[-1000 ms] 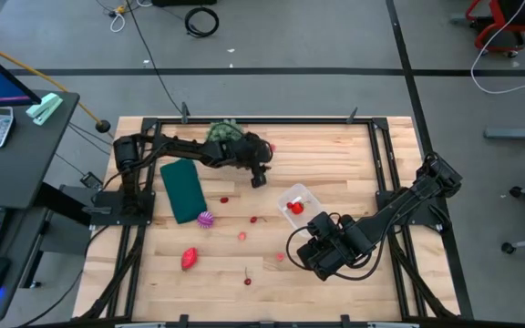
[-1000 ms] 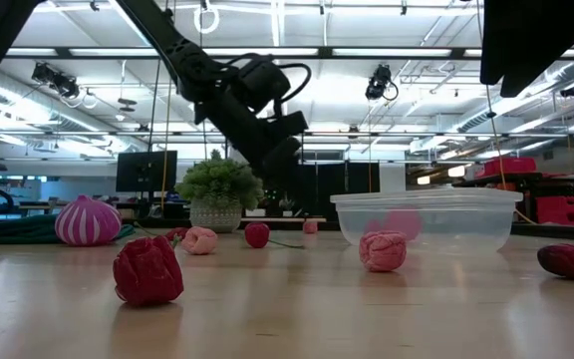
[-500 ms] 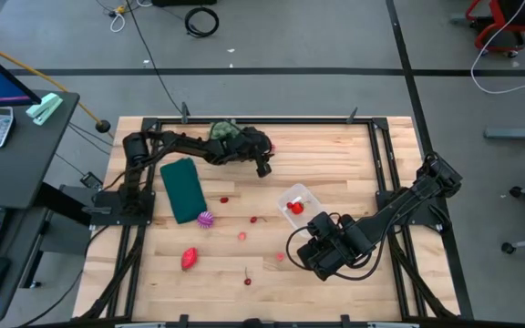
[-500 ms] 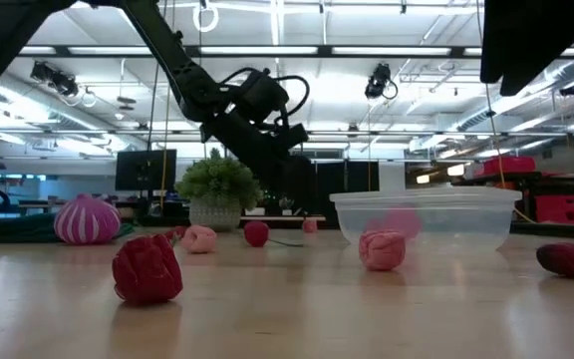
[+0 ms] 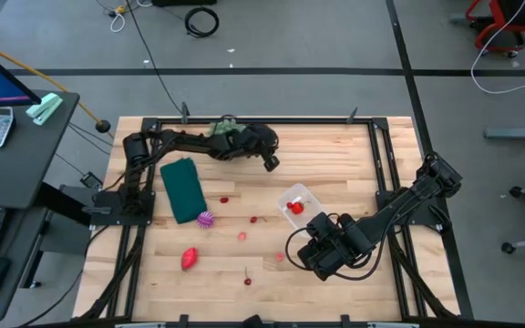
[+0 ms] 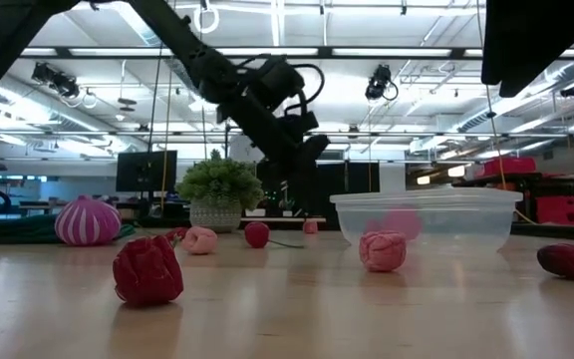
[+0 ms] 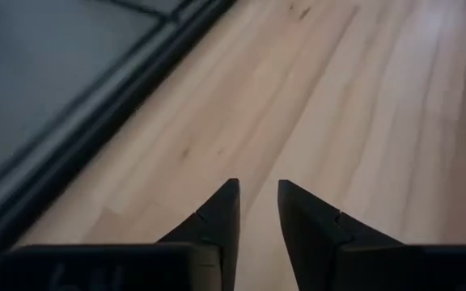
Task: Pick and placing Produce into tupperware
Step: Put the cherry into the container
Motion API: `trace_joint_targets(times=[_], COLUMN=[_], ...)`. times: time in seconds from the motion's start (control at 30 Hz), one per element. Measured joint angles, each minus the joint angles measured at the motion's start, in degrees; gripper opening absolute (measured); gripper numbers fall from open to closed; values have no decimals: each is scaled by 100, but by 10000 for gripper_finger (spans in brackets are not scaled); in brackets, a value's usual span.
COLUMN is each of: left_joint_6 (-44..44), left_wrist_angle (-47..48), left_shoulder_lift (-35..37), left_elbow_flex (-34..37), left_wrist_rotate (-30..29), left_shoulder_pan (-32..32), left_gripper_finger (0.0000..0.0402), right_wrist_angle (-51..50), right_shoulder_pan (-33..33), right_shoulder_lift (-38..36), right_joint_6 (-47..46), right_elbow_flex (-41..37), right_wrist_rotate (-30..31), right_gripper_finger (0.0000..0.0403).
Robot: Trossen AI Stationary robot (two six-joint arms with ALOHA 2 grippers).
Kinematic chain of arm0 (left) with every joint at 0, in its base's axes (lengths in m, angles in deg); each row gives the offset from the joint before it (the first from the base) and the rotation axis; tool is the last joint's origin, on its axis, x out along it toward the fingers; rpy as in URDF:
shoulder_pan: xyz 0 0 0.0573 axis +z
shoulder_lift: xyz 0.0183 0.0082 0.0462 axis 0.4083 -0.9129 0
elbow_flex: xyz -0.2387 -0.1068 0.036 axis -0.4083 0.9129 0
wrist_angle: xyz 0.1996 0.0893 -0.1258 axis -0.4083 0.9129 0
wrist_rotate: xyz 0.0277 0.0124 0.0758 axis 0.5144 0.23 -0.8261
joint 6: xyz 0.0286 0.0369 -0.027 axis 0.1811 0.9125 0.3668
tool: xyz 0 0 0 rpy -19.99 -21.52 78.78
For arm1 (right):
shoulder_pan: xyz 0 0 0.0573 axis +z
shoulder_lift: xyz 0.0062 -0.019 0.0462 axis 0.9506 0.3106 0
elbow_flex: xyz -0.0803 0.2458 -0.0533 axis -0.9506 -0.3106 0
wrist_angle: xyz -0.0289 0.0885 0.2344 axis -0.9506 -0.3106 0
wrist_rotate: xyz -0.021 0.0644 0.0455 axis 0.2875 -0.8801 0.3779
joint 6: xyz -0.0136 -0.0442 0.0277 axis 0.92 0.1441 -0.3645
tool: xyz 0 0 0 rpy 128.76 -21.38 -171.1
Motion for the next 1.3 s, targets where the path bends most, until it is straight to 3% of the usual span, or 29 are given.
trace_joint_targets(times=[0.13,0.27,0.43,0.83,0.93,1.03,1.13,1.23,1.3], left_joint_6=[-258,-172,-565,-1094,-898,-742,-22,723,1038], left_wrist_angle=[1664,2432,2400,2340,2322,2430,2742,3193,3301], left_shoulder_lift=[-88,-267,-569,-846,-846,-846,-846,-772,-647], left_elbow_flex=[-838,-1433,-1567,-1697,-1743,-1738,-1741,-1729,-1732], left_wrist_rotate=[0,21,696,813,1015,1597,1964,1785,1244], left_shoulder_pan=[2,38,155,271,217,18,-393,-813,-1033], left_gripper_finger=[80,73,72,82,82,82,79,72,69], right_wrist_angle=[-4,25,67,103,105,105,105,107,108], right_shoulder_pan=[-27,-82,-98,-98,-98,-98,-98,-96,-94], right_shoulder_lift=[0,0,0,0,0,0,0,0,0], right_joint_6=[0,145,287,299,302,328,331,332,328], right_elbow_flex=[0,0,0,2,0,0,0,0,0], right_wrist_rotate=[0,0,1,-1,-2,-2,-2,-1,0], right_gripper_finger=[160,160,160,160,160,160,160,160,160])
